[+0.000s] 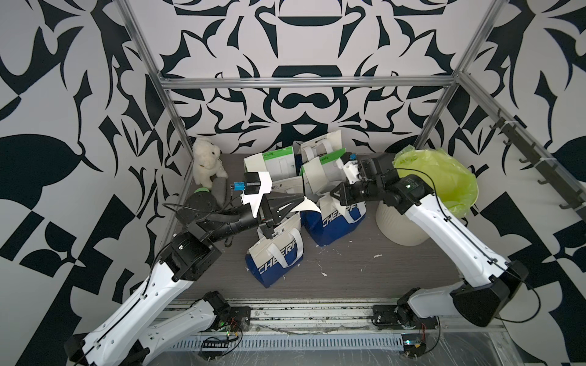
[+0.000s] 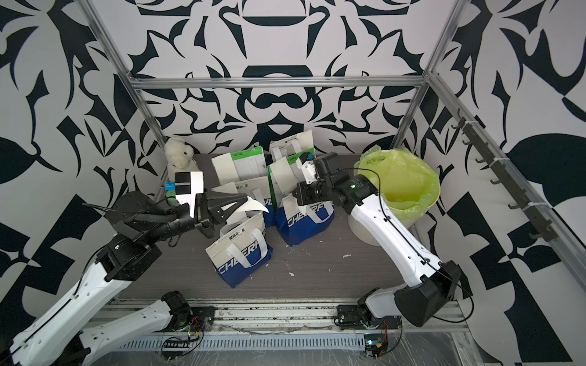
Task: Shred takeout receipts and throw away
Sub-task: Shred the takeout receipt, then place the takeout receipt in the trash bin.
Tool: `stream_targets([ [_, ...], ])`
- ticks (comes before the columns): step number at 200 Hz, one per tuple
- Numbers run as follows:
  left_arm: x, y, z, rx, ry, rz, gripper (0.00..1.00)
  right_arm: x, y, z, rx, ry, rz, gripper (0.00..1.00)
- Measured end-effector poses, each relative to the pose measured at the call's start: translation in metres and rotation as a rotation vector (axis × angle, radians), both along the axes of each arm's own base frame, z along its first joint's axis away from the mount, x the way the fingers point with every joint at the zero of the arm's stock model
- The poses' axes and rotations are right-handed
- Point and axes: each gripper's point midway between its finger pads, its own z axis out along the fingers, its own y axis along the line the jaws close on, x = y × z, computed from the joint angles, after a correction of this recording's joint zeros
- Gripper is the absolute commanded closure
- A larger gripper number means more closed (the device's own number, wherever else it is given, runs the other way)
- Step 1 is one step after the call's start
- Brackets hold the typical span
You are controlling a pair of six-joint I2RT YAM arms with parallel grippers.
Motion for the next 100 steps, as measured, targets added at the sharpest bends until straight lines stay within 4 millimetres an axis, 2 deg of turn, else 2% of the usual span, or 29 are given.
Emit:
stream_targets([
  [11,0.003,-0.001,0.0,0.013,0.01,0.013,1.0,0.017,-0.027,0.02,-0.006,-0.043,-0.09,1.0],
  [28,0.012,-0.006,-0.006,0.037,0.033,0.029,1.0,0.043,-0.084,0.049,-0.022,-0.111,-0.27,1.0],
  [48,0.024,-0.016,-0.024,0.087,0.084,0.04,1.0,0.056,-0.152,0.07,-0.068,-0.159,-0.481,1.0],
  [67,0.037,-0.027,-0.043,0.134,0.131,0.05,1.0,0.055,-0.201,0.072,-0.139,-0.157,-0.635,1.0],
  [95,0.046,-0.036,-0.06,0.179,0.175,0.054,1.0,0.052,-0.243,0.059,-0.225,-0.112,-0.76,1.0],
  [98,0.047,-0.036,-0.06,0.182,0.177,0.054,1.0,0.052,-0.247,0.057,-0.234,-0.105,-0.771,0.97],
  [100,0.047,-0.037,-0.061,0.182,0.178,0.053,1.0,0.053,-0.248,0.056,-0.237,-0.102,-0.775,0.91],
])
